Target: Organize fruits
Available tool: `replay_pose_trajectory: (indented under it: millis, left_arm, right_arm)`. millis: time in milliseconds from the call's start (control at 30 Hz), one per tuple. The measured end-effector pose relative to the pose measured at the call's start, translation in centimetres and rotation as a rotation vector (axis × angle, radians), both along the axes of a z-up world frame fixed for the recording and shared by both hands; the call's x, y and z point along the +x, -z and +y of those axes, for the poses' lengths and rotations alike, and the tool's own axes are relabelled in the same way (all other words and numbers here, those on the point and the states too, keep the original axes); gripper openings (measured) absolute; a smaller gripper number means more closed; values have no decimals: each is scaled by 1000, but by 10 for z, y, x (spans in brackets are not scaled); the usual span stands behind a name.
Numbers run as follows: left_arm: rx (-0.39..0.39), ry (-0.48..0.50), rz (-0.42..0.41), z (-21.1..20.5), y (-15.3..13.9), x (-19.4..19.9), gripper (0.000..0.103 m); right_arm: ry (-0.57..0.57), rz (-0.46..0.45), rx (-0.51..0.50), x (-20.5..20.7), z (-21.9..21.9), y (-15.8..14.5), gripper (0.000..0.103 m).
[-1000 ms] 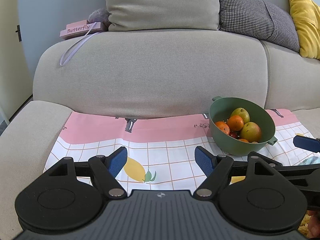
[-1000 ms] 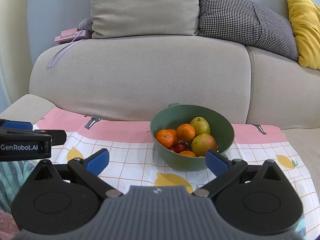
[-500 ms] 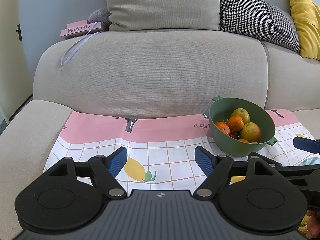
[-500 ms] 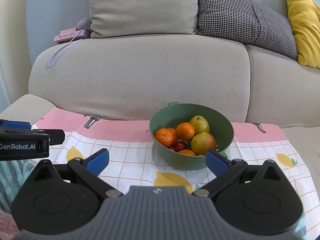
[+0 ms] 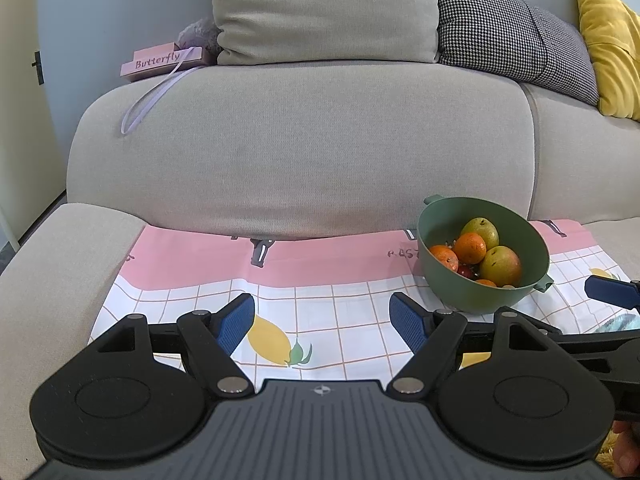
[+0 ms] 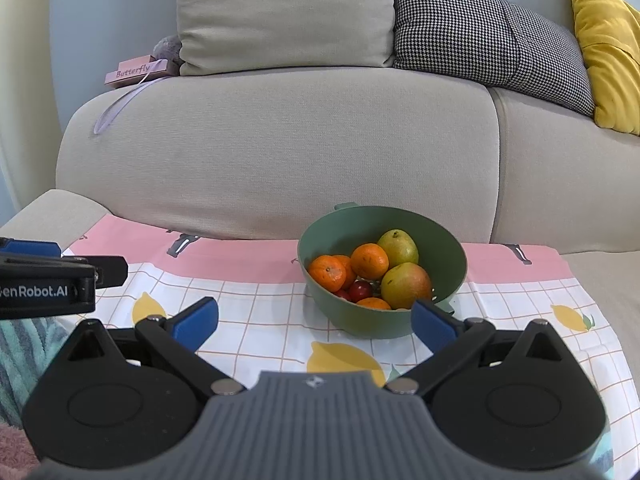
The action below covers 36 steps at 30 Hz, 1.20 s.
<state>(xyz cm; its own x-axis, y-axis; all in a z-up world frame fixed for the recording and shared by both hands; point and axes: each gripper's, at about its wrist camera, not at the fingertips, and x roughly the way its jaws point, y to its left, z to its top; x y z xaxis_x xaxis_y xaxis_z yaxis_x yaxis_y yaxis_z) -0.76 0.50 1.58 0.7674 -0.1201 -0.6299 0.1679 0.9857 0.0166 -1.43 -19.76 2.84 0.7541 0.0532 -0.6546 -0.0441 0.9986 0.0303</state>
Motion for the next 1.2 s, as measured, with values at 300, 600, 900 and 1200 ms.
replay_pose_trajectory:
  millis: [300,600,900,1200]
  left_arm:
    - [3,-2,-5,0,-1,-1,90]
    - [-4,4,-1,1,-1,-1,90]
    - [-7,-3,7,2,-1,0,90]
    - [-12,2,21,3,1,1,90]
  right_arm:
    - [5,3,3,-1,0,0,99]
    - [9,8,4,-2,1,-1,99]
    - [7,14,0,-1,3,0,99]
    - [7,21,-1,-1,5,1,99]
